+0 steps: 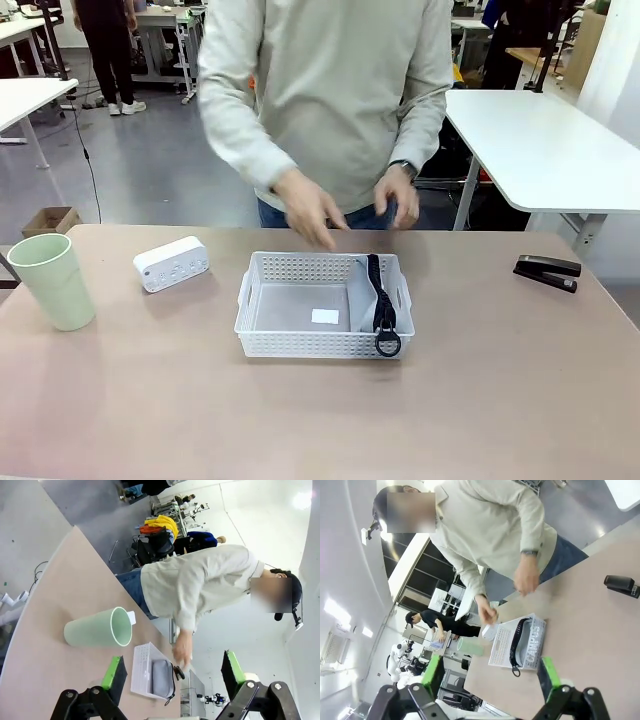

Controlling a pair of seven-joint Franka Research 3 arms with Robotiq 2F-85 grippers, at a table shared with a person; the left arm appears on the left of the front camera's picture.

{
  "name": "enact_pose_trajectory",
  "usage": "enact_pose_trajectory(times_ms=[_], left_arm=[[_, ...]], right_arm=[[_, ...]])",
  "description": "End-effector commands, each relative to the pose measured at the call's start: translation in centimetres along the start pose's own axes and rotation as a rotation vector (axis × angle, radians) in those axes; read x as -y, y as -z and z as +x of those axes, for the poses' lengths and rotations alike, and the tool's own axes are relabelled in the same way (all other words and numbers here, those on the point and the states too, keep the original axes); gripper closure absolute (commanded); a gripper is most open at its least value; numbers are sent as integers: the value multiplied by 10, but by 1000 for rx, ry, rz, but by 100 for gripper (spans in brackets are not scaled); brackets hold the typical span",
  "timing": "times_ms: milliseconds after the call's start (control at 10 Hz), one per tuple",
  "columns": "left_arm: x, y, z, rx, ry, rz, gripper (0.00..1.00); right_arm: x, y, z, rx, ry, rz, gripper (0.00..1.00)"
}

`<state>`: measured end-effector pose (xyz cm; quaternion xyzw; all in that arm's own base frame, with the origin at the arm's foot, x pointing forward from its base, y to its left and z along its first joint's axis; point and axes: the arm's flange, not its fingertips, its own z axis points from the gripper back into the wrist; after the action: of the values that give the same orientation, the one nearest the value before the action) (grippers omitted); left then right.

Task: Efficiently arrange items inside the basket to fit them all.
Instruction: Pick up the Digital clock and place it inside the Organizing basket.

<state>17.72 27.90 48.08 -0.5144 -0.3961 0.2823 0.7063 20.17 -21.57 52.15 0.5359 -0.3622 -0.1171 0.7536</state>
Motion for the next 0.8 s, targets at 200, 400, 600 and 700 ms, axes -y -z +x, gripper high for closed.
enact_pose_trajectory(times_ms=[200, 400, 600, 700], left_arm=[[74, 52, 0, -205, 304, 95, 0], [120, 106, -15, -416, 511, 197, 0], [152, 171, -53, -612, 697, 406, 0], [165, 198, -77, -688, 782, 484, 0]], right_arm=[[-2, 0, 3, 9, -30, 14, 0], [-2, 0, 3, 9, -30, 14, 0], [-2, 0, 3, 9, -30, 14, 0], [-2, 0, 3, 9, -30, 14, 0]])
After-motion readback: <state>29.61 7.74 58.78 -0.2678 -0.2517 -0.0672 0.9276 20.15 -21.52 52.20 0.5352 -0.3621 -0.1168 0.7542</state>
